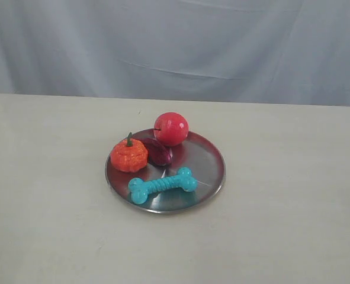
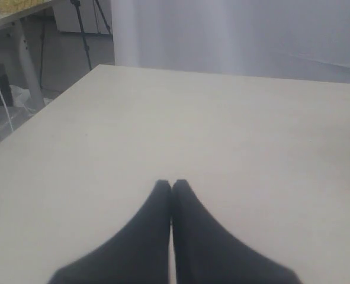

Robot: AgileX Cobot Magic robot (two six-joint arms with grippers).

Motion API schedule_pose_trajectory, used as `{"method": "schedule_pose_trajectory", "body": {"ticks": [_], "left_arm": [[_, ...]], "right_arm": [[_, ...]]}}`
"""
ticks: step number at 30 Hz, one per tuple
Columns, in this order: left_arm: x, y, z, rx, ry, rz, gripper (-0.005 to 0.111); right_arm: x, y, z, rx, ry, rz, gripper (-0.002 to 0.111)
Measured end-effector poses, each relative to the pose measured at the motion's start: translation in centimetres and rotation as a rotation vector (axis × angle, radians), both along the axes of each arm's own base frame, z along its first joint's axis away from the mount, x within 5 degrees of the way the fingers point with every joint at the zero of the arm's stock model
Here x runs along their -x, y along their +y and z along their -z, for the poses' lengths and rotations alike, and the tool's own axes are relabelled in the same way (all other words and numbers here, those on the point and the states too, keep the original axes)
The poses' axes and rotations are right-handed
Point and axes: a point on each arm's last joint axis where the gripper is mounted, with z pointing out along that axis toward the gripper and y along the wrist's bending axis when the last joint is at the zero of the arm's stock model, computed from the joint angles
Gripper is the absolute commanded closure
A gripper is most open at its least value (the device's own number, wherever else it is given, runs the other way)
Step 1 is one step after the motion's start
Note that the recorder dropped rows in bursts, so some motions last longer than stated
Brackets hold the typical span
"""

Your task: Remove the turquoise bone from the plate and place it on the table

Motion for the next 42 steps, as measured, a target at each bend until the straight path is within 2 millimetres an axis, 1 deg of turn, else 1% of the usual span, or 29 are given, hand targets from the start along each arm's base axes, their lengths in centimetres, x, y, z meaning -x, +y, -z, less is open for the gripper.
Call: {"method": "schedule_pose_trajectory", "body": {"ticks": [7, 10, 14, 17, 22, 24, 25, 27, 31, 34, 36, 38, 40, 42], "left_arm": [[0.0, 0.0, 0.0, 0.000, 0.000, 0.000, 0.107], [0.0, 0.0, 0.0, 0.000, 0.000, 0.000, 0.107], [0.0, 0.0, 0.0, 0.000, 0.000, 0.000, 0.107], [0.0, 0.0, 0.0, 0.000, 0.000, 0.000, 0.107], [0.0, 0.0, 0.0, 0.000, 0.000, 0.000, 0.107], [0.0, 0.0, 0.0, 0.000, 0.000, 0.000, 0.107], [0.0, 0.0, 0.0, 0.000, 0.000, 0.000, 0.107], [0.0, 0.0, 0.0, 0.000, 0.000, 0.000, 0.107], [0.0, 0.0, 0.0, 0.000, 0.000, 0.000, 0.107], [0.0, 0.0, 0.0, 0.000, 0.000, 0.000, 0.107], [0.0, 0.0, 0.0, 0.000, 0.000, 0.000, 0.107], [0.0, 0.0, 0.0, 0.000, 0.000, 0.000, 0.107], [0.0, 0.0, 0.0, 0.000, 0.000, 0.000, 0.107], [0.0, 0.0, 0.0, 0.000, 0.000, 0.000, 0.107]], "right_arm": [[0.1, 0.0, -0.7, 0.004, -0.086, 0.000, 0.109], [0.3, 0.0, -1.4, -0.043, -0.188, -0.010, 0.109], [1.0, 0.1, -2.9, -0.137, -0.413, -0.056, 0.109], [1.4, 0.2, -3.7, -0.216, -0.541, -0.106, 0.109], [2.2, 0.3, -4.7, -0.228, -0.701, -0.153, 0.109], [2.4, 0.4, -5.0, -0.227, -0.730, -0.162, 0.109], [2.4, 0.4, -5.1, -0.233, -0.721, -0.162, 0.109], [2.4, 0.4, -6.1, -0.256, -0.686, -0.163, 0.109], [2.5, 0.6, -9.4, -0.289, -0.616, -0.162, 0.109], [1.6, 0.4, -11.7, -0.322, -0.539, -0.149, 0.109], [0.5, 0.1, -13.0, -0.330, -0.452, -0.135, 0.109], [-1.1, -0.2, -14.4, -0.340, -0.343, -0.132, 0.109], [-2.9, -0.4, -15.3, -0.357, -0.240, -0.154, 0.109], [-5.4, -0.4, -16.0, -0.338, -0.115, -0.188, 0.109]]}}
